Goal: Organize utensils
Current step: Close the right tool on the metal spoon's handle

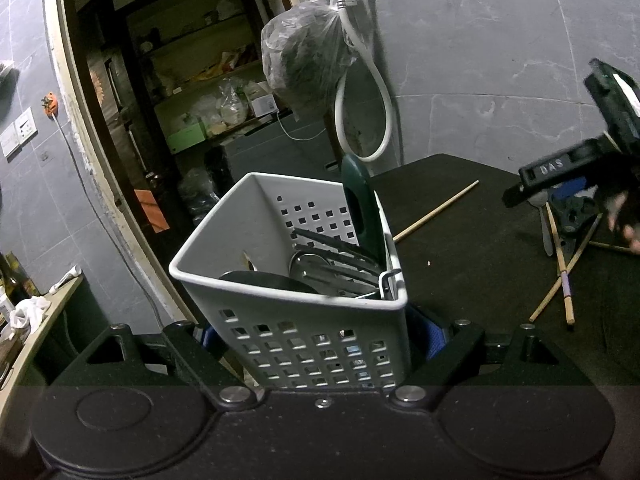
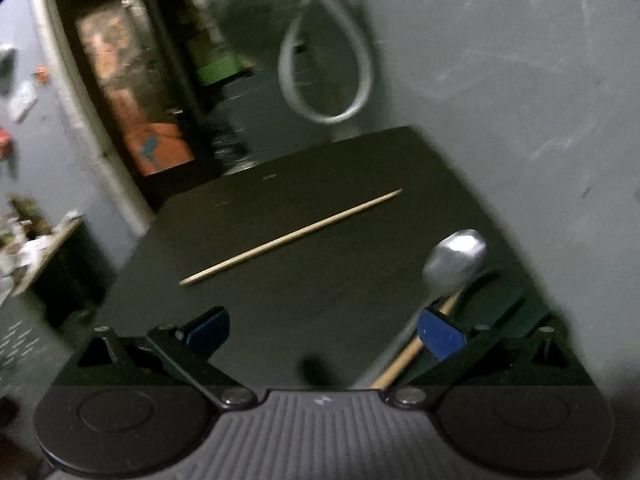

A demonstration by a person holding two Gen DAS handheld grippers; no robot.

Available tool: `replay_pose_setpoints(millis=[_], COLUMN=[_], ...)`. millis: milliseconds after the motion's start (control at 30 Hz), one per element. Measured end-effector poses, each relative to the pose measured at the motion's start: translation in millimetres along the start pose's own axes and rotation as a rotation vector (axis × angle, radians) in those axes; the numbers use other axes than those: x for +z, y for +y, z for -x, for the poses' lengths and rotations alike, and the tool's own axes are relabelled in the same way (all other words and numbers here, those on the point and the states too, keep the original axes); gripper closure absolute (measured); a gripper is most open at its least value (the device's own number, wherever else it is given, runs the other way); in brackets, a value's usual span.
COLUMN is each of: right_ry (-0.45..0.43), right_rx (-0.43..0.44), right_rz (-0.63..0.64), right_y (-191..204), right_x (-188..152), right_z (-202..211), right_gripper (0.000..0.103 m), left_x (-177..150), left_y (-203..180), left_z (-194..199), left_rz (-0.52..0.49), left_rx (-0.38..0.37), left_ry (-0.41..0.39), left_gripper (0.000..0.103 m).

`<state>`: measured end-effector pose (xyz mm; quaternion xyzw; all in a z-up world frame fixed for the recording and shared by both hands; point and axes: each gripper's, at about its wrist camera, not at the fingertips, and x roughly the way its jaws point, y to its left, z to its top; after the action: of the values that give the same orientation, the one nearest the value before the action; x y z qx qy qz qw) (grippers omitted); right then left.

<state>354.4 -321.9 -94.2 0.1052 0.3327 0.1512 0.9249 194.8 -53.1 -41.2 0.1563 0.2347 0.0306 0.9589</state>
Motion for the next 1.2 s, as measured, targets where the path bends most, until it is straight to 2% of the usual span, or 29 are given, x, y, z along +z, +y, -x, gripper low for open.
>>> replay_pose_setpoints(millis=[133, 233, 333, 533, 700, 800, 1033, 1200], right_ry=[0.027, 0.072, 0.081, 0.105, 0.081, 0.081, 0.103, 0.150], right_rx=[-0.133, -0.133, -0.170, -0.176, -0.122, -0.072, 0.053, 0.163], right_rz=[0.019, 0.043, 0.100, 0.099, 0.024, 0.027, 0.042, 0.069], right_y=[-20, -24, -16, -18, -21, -14, 22, 52], right_x=[19, 26, 27, 27, 23, 18, 2, -8], right_z=[-24, -42, -51, -60, -54, -51, -42, -37], right_gripper=[0.003, 0.003, 0.003, 0.002, 0.000, 0.000, 0.000, 0.001], left_x=[0, 0, 1, 2, 2, 2, 2, 2], left_y=[0, -1, -1, -3, -3, -4, -3, -3], left_z=[0, -1, -1, -2, -3, -3, -3, -3], left_rz=[-0.001, -0.002, -0.001, 0.002, 0.003, 0.002, 0.003, 0.004], left_rx=[0.000, 0.001, 0.002, 0.007, 0.011, 0.011, 0.011, 0.010], left_ry=[0.002, 0.004, 0.007, 0.009, 0.009, 0.009, 0.009, 0.009], left_gripper=[0.014, 0.014, 0.014, 0.014, 0.013, 0.013, 0.013, 0.013])
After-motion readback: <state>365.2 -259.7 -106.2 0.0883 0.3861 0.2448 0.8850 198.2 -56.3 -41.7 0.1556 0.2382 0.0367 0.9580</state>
